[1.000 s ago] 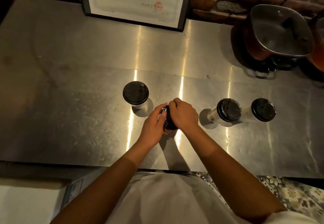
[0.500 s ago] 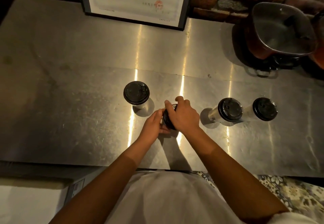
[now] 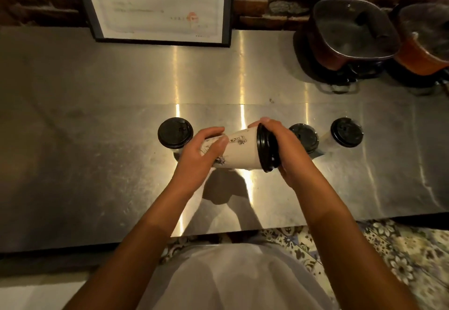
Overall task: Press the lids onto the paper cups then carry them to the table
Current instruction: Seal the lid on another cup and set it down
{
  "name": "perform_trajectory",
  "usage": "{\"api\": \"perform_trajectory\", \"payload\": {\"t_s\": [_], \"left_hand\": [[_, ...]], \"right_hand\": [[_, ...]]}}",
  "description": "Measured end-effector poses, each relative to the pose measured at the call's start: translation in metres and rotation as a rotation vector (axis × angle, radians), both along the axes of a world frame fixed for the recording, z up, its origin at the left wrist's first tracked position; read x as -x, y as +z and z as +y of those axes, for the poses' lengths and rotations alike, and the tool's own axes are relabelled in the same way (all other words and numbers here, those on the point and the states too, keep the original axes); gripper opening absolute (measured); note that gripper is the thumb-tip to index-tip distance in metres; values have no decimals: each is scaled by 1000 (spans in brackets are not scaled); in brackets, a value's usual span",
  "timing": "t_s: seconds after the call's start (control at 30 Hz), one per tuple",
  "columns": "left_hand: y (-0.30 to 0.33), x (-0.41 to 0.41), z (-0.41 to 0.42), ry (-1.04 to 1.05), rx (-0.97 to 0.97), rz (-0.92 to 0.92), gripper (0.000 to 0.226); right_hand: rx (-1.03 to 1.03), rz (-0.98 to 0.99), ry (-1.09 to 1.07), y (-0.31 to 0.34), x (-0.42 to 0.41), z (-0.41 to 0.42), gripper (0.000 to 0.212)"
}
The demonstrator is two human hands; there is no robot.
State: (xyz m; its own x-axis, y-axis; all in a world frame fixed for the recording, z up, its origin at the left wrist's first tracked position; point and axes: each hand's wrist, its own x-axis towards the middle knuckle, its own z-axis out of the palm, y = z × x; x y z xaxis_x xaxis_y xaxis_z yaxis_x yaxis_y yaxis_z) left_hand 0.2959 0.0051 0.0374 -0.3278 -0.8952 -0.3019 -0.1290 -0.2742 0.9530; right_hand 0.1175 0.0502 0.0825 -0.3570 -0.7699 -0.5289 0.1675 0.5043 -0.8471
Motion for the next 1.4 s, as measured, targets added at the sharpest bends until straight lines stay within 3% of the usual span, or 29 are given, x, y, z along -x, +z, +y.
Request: {"api": "perform_trajectory", "payload": {"t_s": [0.1, 0.2, 0.27, 0.47, 0.53, 0.67, 0.73, 0.87, 0.93, 1.07, 1.13, 1.2, 1.27, 1.33, 1.4], "left_hand": [[25, 7, 4, 65, 107, 3, 25], [47, 14, 8, 71, 180, -63, 33], [60, 22, 17, 37, 237, -55, 32], [85, 39, 43, -166, 564, 104, 53], [87, 46, 48, -181, 664, 74, 52], [84, 65, 58, -131, 776, 12, 42], [81, 74, 63, -88, 804, -13, 34], [82, 92, 74, 56, 780, -10, 26], [86, 101, 78, 129, 710, 9, 17], [100, 114, 76, 313, 434, 137, 14], [107, 117, 73, 325, 234, 206, 18], [111, 117, 69, 271, 82, 239, 22], [111, 113, 66, 221, 63, 217, 21], [108, 109, 65, 161, 137, 212, 24], [106, 106, 63, 77, 260, 217, 46]], "right_hand": [[132, 0, 41, 18, 0, 15, 39], [270, 128, 160, 29, 4, 28, 48], [314, 161, 131, 34, 15, 33, 43], [217, -197, -5, 52, 54, 44, 34], [212, -286, 5, 55, 62, 48, 30], [203, -356, 6, 59, 78, 55, 41], [195, -339, 3, 60, 86, 59, 31], [216, -309, 32, 59, 99, 64, 18], [266, -241, 59, 58, 102, 65, 23], [646, 52, 105, 53, 103, 69, 44], [829, 245, 161, 51, 104, 69, 53], [873, 368, 186, 50, 107, 66, 57], [828, 327, 186, 49, 109, 64, 56], [739, 164, 143, 49, 111, 62, 52], [600, -29, 62, 50, 115, 60, 47]]}}
